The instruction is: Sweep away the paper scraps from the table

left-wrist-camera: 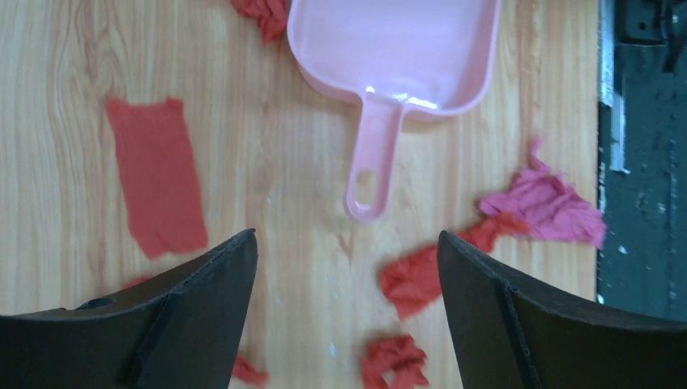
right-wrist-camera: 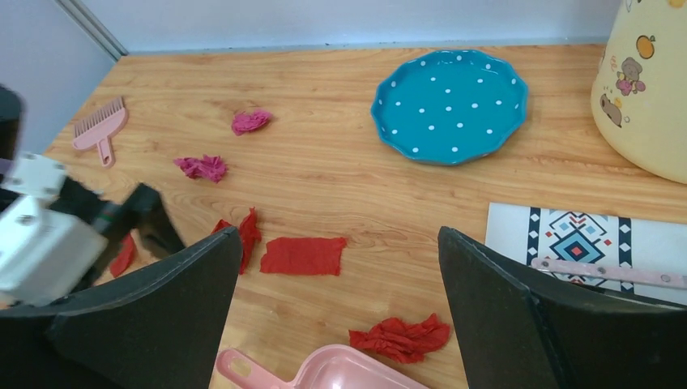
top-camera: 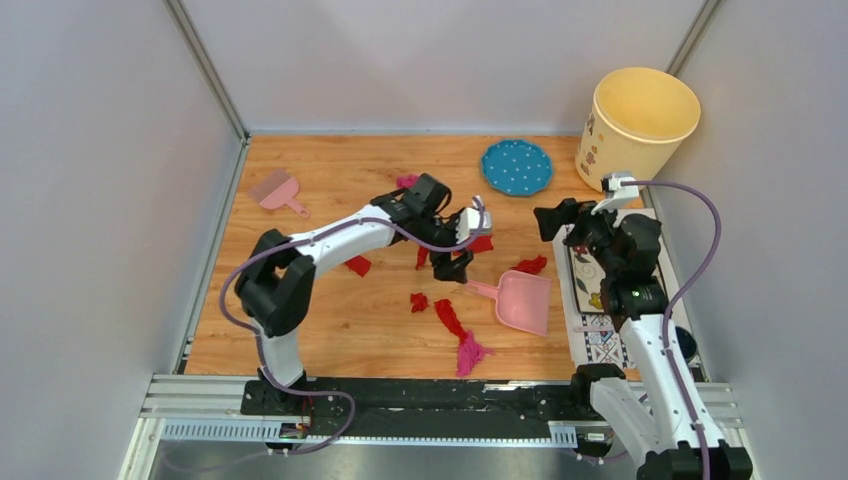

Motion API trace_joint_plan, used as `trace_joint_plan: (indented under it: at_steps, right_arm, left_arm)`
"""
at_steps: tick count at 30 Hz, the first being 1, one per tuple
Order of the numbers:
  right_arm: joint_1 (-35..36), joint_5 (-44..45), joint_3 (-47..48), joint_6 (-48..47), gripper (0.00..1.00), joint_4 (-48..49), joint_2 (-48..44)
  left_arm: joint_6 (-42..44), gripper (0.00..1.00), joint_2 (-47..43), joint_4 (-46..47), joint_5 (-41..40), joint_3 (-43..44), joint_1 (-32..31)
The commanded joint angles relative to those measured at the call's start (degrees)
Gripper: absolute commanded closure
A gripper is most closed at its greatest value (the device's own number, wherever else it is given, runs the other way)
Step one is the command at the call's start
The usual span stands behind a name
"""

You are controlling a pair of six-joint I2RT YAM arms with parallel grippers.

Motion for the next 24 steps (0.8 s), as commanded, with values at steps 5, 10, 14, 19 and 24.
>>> trace_joint_plan:
  at_steps: [5,10,14,19,24]
  right_arm:
    - [0.14,0.14,4.23,0.42,0.04,-7.08,-4.71]
    - [0.14,-0.65,5.46,-1.33,0.04,-10.33,-4.71]
    - [0.05,-0.12,5.81,-2.3,0.04,-11.66,-5.06]
    - [0.14,-0.21,5.73,-2.39,0.04,-11.75,-4.97]
    - [0.05,-0.57,5.99,-2.83,0.04,-12.1,-4.97]
  left_arm:
    - [13.15,0.1,12.4,-10.94,1.67,15.64,-4.76]
    - [16.85,0.09,16.1,-13.49,5.98,17.66,-5.63]
    - [18.43,0.09,17.51,-13.41,3.79,17.05,-8.09]
    - [16.5,0.09,20.14,-6.99,-4.91,16.61,-8.62]
    - [18.25,0.14,21.64,-4.97,-9.92,15.65,-8.89]
